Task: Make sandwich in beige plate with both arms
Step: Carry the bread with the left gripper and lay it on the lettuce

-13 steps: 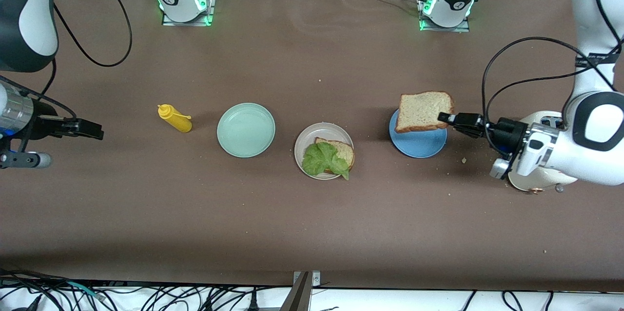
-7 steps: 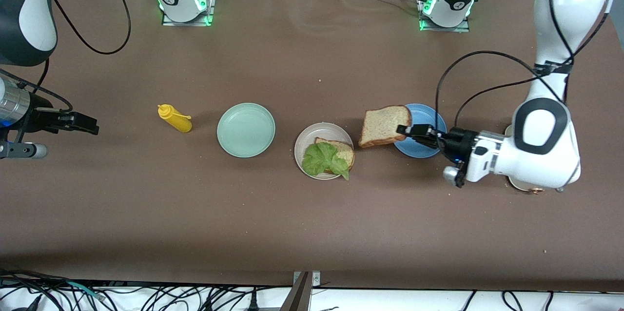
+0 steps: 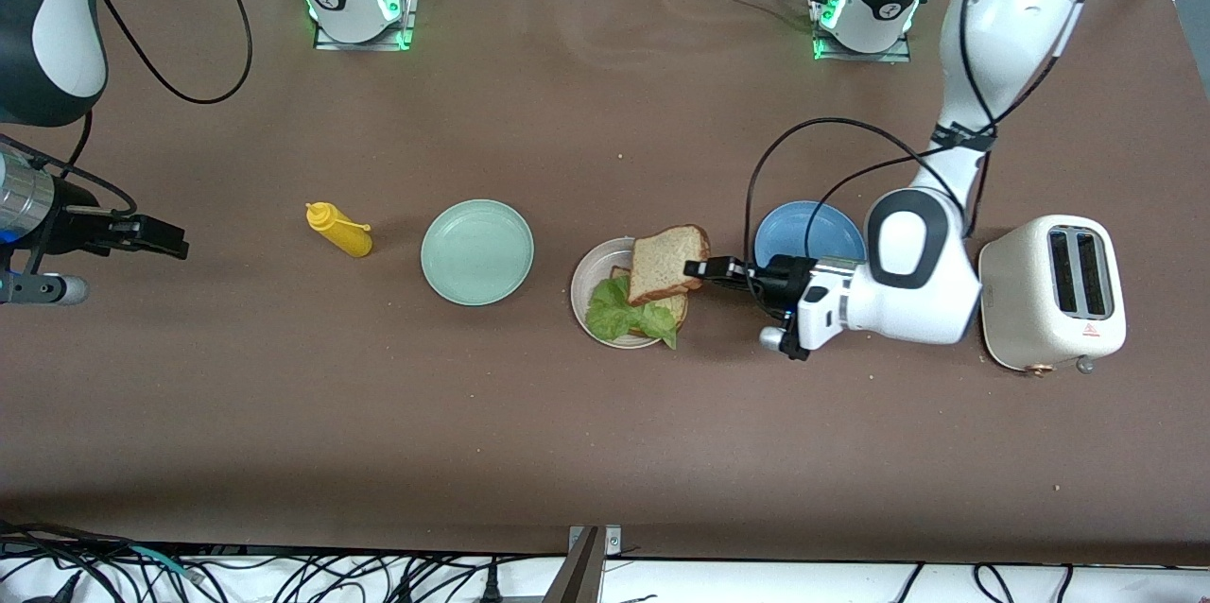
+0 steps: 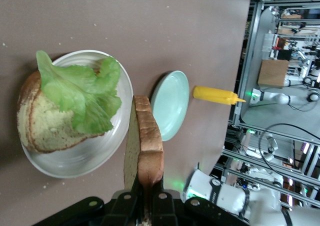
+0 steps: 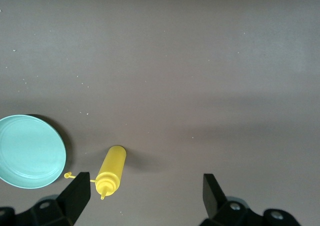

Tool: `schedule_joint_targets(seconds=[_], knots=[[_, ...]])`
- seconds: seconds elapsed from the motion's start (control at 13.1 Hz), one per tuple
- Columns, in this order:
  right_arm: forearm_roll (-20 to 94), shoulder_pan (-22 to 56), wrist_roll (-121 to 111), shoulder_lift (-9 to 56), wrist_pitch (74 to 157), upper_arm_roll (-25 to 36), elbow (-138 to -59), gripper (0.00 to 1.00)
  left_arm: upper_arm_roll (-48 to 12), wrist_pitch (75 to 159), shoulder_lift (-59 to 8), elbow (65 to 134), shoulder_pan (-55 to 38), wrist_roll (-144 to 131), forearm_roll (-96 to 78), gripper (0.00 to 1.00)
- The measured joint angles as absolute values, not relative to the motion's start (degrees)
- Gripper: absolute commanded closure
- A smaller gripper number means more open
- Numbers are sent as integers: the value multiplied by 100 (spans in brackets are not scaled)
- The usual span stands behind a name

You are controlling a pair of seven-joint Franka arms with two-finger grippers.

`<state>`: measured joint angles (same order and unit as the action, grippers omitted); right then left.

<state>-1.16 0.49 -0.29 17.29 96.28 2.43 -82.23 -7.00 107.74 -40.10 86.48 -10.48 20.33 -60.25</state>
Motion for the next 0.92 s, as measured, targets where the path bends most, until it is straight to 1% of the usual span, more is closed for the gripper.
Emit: schedule_joint_targets(seconds=[0.46, 0.53, 0.61, 0.76, 0.84, 0.92], knots=[[-116, 49, -34, 1726, 9625, 255, -8237, 1, -699, 11358, -4307, 8718, -1432, 2026, -6222, 100], [-116, 49, -34, 1726, 9625, 255, -8238, 0, -699, 11382, -4338, 8718, -1452, 2026, -6222, 64], [-116, 49, -35, 1726, 9625, 255, -8238, 0, -696, 11395, -4376, 8719, -1454, 2026, -6222, 39], [-116, 49, -35, 1725, 9625, 255, -8239, 0, -663, 11408, -4457, 8719, -1444, 2028, -6222, 9], [-115, 49, -35, 1725, 9625, 255, -8239, 0, -653, 11409, -4503, 8719, -1433, 2032, -6222, 1], [-115, 49, -36, 1725, 9625, 255, -8240, 0, -637, 11411, -4538, 8719, -1427, 2033, -6222, 1]])
